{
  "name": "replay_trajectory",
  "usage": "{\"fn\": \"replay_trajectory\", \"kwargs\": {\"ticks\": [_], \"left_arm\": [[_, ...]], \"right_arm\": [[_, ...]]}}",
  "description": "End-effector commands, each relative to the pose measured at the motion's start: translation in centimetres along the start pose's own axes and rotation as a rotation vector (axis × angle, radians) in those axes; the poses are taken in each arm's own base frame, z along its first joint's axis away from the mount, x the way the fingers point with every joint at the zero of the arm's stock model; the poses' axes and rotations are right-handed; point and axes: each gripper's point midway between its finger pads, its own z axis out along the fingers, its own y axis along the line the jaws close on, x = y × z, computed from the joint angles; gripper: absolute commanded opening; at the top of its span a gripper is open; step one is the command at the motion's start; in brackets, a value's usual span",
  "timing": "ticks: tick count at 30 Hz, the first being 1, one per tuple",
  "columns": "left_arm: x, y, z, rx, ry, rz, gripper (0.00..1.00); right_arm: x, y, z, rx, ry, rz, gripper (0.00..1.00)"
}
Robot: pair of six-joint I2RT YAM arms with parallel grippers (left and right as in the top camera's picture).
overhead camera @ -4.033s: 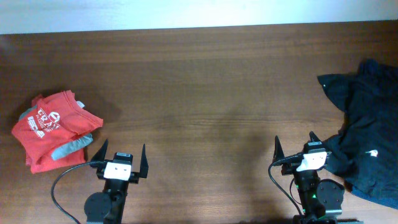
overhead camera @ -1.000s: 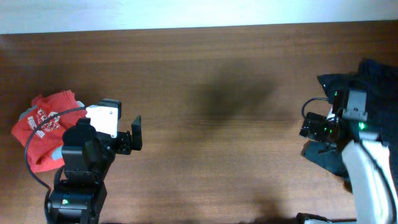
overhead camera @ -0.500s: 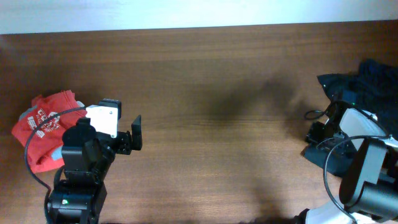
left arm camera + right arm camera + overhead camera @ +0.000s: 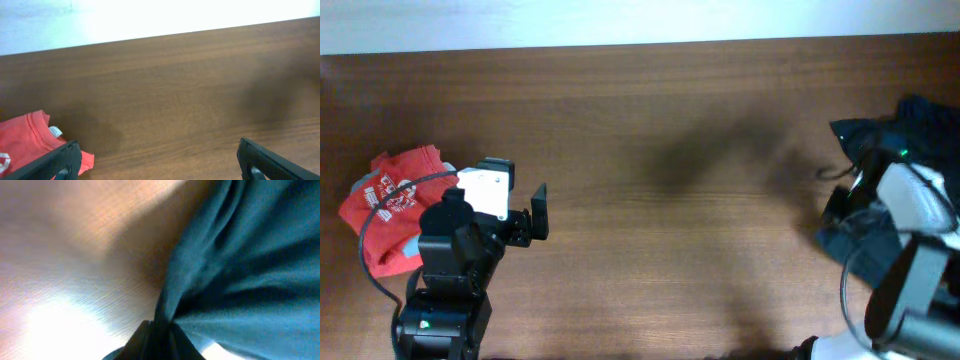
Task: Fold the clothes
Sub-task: 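Reach the right gripper into the dark shirt pile and grasp it, then drag the dark shirt leftward onto the table center with the right gripper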
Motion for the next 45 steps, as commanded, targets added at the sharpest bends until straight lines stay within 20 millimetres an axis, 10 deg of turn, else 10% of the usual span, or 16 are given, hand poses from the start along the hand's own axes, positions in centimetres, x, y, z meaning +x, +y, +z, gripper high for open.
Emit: {"fn": "replay_trajectory", "kwargs": {"ticks": [1,4,8,15,24,26,31,36,41,45], "left_arm": [[-1.3,0.1,-0.5,0.000,-0.037,-0.010,0.99],[-1.3,0.1,-0.5,0.000,-0.037,-0.011,0.99],[-1.4,0.1,-0.5,-0.001,-0.038,-0.011,0.99],[-1.3,0.1,-0.5,0.000,-0.037,-0.011,0.99],[-1.4,0.1,-0.5,0.000,-0.037,-0.011,0.99],[-1.3,0.1,-0.5,0.000,-0.037,-0.011,0.99],[-1.4,0.1,-0.5,0.000,-0.039,-0.011,0.99],[-1.1,-0.5,0.2,0.040,-0.021,-0.012,0.99],[0.4,-4.8,4.0,0.229,0.074,-0.069,0.99],[0.9,-10.1,7.6,0.375,0.108,-0.091,0.99]], "right_arm": [[-3.5,3.0,-9.2,-0.187,-0.240,-0.055,0.15],[-2.7,8.1,-16.9,-0.339,-0.388,-0.228,0.09],[-0.1,13.2,-20.2,-0.406,-0.457,-0.397,0.09],[3.9,24.2,-21.1,-0.535,-0.506,-0.643,0.09],[2.2,35.9,-22.8,-0.735,-0.756,-0.740,0.09],[1.8,36.9,-24.0,-0.771,-0.813,-0.738,0.42],[-1.3,34.2,-24.3,-0.649,-0.883,-0.640,0.52],[-4.6,24.7,-23.4,-0.445,-0.819,-0.484,0.68],[-4.6,12.9,-17.9,-0.261,-0.515,-0.256,0.75],[-4.0,9.1,-15.8,-0.235,-0.389,-0.177,0.75]]}}
